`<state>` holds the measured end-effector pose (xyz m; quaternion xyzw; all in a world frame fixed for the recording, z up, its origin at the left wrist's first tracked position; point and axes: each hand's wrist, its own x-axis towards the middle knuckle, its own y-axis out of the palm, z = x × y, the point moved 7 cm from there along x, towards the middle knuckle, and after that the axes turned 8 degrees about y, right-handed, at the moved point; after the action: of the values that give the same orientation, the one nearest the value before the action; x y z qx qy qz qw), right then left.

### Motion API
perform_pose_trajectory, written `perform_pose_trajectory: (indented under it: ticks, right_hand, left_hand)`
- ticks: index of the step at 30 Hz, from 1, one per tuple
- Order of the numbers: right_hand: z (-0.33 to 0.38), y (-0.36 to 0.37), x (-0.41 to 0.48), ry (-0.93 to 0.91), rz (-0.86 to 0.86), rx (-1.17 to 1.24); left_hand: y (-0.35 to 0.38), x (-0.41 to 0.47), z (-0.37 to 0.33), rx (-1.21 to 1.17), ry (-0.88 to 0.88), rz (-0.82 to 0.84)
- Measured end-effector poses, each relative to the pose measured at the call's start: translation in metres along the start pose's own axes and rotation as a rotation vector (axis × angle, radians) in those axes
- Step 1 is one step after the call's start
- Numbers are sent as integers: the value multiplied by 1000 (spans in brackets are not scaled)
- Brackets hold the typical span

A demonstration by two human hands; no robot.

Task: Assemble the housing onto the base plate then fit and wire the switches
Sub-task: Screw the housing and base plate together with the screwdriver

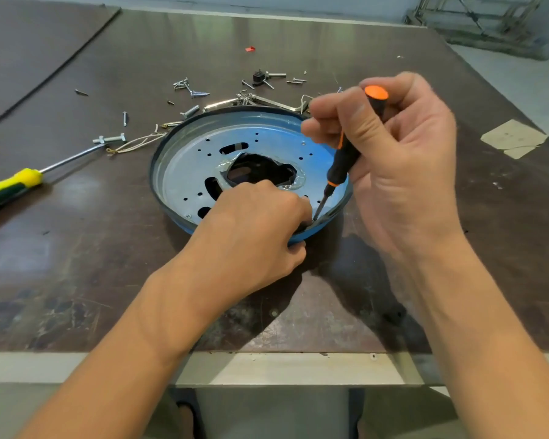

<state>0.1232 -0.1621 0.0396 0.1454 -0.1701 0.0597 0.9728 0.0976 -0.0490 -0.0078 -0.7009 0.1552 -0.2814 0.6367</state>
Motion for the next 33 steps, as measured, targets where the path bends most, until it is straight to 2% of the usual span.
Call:
perform_pose_trajectory:
  ticks: [6, 11, 18, 22, 29, 33]
  right_hand:
    - [-5, 3, 1, 91, 77, 64]
    - [-3, 1, 2, 104, 84, 4]
    - [1, -2, 0, 11, -58, 18]
    - [-2, 1, -2, 19, -98, 52]
    - [-7, 4, -1, 76, 7, 53]
    - [-7, 3, 0, 56, 6, 7]
  left_hand:
    - [-2, -1, -2, -2, 4, -23]
    - [-2, -1, -1, -8, 2, -38]
    - [-1, -1, 1, 6, -7, -23]
    - [0, -1, 0, 24, -4, -18]
    - [-1, -1, -1, -11, -4, 2]
    - [-1, 0, -2, -18, -4, 7]
